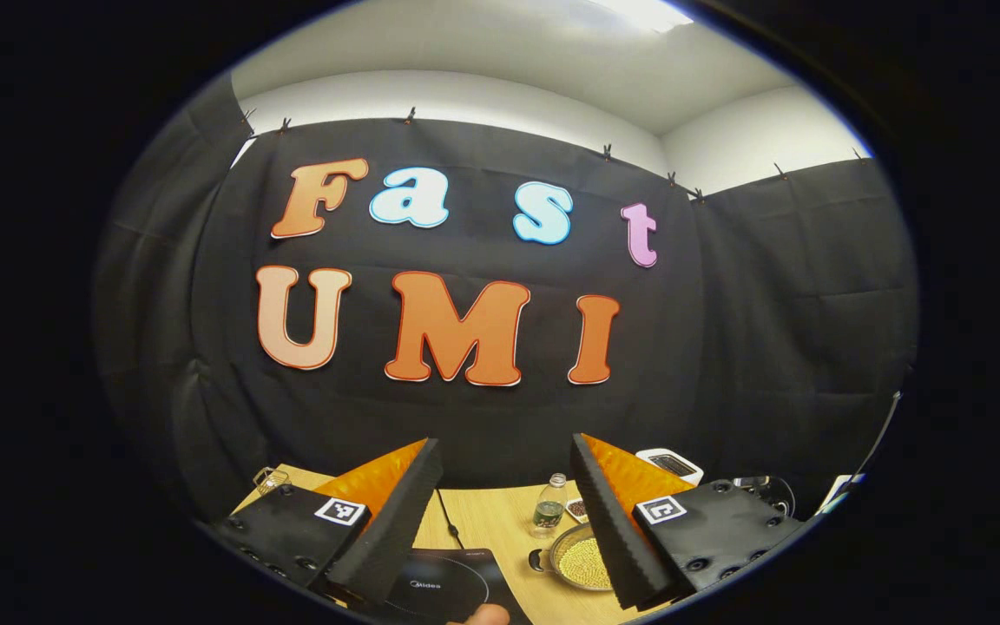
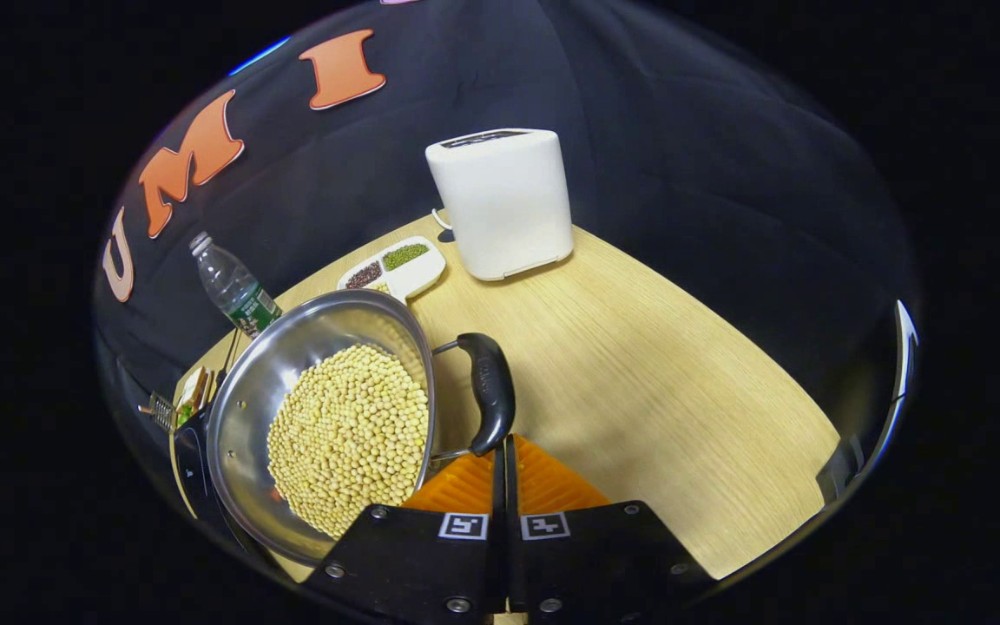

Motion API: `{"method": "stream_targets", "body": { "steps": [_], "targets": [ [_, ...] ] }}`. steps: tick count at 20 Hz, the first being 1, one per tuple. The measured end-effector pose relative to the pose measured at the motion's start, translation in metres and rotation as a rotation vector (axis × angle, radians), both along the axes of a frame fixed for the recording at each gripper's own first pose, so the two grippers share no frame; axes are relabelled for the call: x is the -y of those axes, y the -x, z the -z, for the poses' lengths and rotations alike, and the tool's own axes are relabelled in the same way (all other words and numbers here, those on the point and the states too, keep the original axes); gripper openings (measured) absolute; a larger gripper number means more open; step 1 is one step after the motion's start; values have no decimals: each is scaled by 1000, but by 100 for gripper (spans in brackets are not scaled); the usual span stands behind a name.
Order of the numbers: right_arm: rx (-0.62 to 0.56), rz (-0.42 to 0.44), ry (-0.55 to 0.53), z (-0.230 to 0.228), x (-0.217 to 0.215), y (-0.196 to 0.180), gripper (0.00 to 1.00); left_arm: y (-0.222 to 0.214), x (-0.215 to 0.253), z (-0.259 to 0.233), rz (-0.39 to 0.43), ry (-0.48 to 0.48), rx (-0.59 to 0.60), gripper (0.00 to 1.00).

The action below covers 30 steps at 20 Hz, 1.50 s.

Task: First push the handle of the pot to place it horizontally, then grasp the pot with both hands and set it on the induction cooktop.

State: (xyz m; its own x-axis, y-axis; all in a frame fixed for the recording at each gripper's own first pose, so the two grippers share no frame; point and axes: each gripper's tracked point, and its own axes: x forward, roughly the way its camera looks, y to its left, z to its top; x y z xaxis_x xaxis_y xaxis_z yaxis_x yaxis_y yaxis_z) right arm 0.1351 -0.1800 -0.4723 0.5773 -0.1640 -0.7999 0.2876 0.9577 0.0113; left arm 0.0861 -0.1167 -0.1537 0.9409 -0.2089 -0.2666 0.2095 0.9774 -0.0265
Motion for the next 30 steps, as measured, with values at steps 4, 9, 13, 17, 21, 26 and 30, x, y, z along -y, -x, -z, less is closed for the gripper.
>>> {"method": "stream_targets", "body": {
  "steps": [4,9,13,17,21,26,30],
  "targets": [
    [-9,0,-9,3,0,-13,0,-11,-5,16,-14,-11,-5,97],
    [-17,1,-5,7,3,-35,0,-20,-1,67,-11,-33,-66,98],
    [-17,0,11,4,6,-46,0,-23,2,134,-24,-70,-160,98],
    [-20,-12,30,7,5,-60,0,-10,17,209,-3,-61,-317,98],
    [-35,8,39,9,7,-65,0,1,15,265,-26,-86,-409,99],
    [5,39,37,-16,17,-58,0,9,21,312,-48,-50,-501,99],
    [106,-52,46,-51,6,-65,27,15,27,333,-59,-46,-519,99]
  ]
}}
